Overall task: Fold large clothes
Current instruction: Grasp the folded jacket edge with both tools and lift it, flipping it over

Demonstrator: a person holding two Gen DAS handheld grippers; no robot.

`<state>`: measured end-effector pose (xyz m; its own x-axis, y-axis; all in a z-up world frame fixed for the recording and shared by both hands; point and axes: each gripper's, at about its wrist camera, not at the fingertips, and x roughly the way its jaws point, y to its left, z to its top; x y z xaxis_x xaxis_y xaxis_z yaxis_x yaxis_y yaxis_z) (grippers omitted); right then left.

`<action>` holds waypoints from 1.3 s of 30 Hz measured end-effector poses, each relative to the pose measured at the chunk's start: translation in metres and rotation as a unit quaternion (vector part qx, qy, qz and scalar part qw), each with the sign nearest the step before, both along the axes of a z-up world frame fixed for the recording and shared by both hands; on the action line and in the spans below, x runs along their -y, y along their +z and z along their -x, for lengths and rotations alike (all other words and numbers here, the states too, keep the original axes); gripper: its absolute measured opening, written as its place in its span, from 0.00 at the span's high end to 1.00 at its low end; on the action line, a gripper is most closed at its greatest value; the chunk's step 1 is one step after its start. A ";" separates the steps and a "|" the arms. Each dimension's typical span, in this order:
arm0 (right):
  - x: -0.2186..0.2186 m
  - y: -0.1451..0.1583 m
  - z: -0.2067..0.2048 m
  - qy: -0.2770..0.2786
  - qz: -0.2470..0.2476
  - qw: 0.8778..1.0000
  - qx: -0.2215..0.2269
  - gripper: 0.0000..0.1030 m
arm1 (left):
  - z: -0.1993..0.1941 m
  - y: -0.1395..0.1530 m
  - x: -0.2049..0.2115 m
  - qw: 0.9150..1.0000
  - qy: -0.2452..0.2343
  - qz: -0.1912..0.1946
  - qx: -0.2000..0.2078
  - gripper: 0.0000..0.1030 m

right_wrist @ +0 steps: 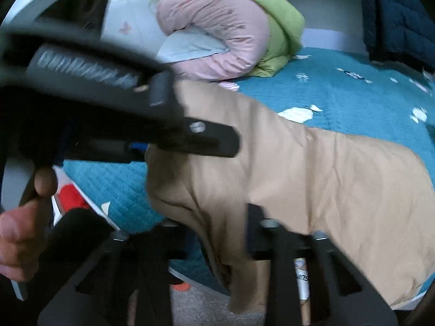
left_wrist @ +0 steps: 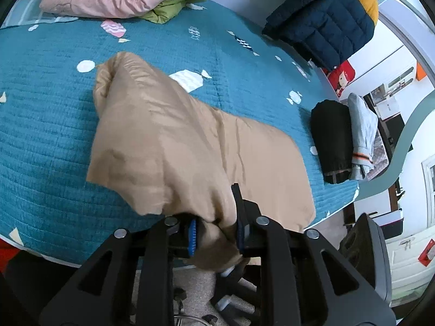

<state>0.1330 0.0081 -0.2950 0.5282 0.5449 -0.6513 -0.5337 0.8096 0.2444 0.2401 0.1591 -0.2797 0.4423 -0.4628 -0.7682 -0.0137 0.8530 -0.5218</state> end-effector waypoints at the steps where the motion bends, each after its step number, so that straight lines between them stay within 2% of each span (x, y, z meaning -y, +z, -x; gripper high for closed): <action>1: 0.010 0.002 -0.003 -0.012 -0.013 1.000 -0.005 0.88 | -0.001 0.002 0.003 1.000 -0.005 0.007 0.002 0.77; 5: 0.049 0.015 -0.013 -0.057 -0.061 0.996 -0.023 0.90 | -0.003 0.018 0.022 0.999 -0.026 0.039 0.014 0.57; 7: 0.069 0.020 -0.015 -0.082 -0.085 0.992 -0.032 0.90 | -0.001 0.033 0.038 0.997 -0.045 0.040 0.036 0.53; 9: 0.101 0.022 -0.020 -0.121 -0.126 0.983 -0.053 0.90 | 0.002 0.045 0.050 0.996 -0.061 0.044 0.056 0.35; 10: 0.112 0.022 -0.021 -0.134 -0.139 0.979 -0.060 0.90 | 0.004 0.052 0.056 0.994 -0.064 0.050 0.072 0.33; 12: 0.141 0.021 -0.020 -0.165 -0.168 0.969 -0.075 0.90 | 0.004 0.059 0.065 0.992 -0.068 0.054 0.090 0.31; 13: 0.155 0.020 -0.018 -0.180 -0.178 0.964 -0.080 0.90 | 0.001 0.059 0.071 0.992 -0.068 0.043 0.092 0.29; 16: 0.188 0.014 -0.016 -0.217 -0.202 0.950 -0.092 0.90 | -0.017 0.042 0.089 0.994 -0.076 -0.011 0.072 0.28; 19: 0.217 0.009 -0.006 -0.255 -0.225 0.935 -0.101 0.90 | -0.042 0.017 0.113 0.993 -0.092 -0.048 0.051 0.28; 23: 0.247 0.004 0.004 -0.290 -0.244 0.919 -0.108 0.90 | -0.064 -0.008 0.145 0.992 -0.116 -0.036 0.024 0.28; 25: 0.259 -0.001 0.012 -0.307 -0.270 0.905 -0.117 0.90 | -0.070 -0.012 0.163 0.990 -0.130 -0.039 0.023 0.28; 29: 0.285 -0.018 0.018 -0.355 -0.282 0.880 -0.141 0.90 | -0.082 -0.019 0.194 0.987 -0.157 -0.038 0.017 0.28; 31: 0.299 -0.030 0.021 -0.388 -0.297 0.857 -0.164 0.89 | -0.084 -0.022 0.205 0.986 -0.164 -0.034 0.010 0.28; 32: 0.301 -0.034 0.019 -0.395 -0.293 0.853 -0.175 0.88 | -0.085 -0.024 0.210 0.986 -0.166 -0.034 0.008 0.28; 34: 0.302 -0.041 0.016 -0.399 -0.272 0.854 -0.192 0.85 | -0.088 -0.032 0.215 0.985 -0.171 -0.038 0.000 0.26; 37: 0.306 -0.040 0.017 -0.410 -0.268 0.848 -0.203 0.78 | -0.093 -0.046 0.225 0.982 -0.178 -0.056 -0.013 0.24; 39: 0.310 -0.028 0.019 -0.416 -0.240 0.856 -0.191 0.77 | -0.096 -0.049 0.230 0.982 -0.178 -0.065 -0.015 0.24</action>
<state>0.1142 -0.3019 -0.3232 0.6625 0.3372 -0.6689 0.3713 0.6277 0.6842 0.3361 -0.0711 -0.3288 0.2466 -0.4812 -0.8412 0.2828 0.8660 -0.4124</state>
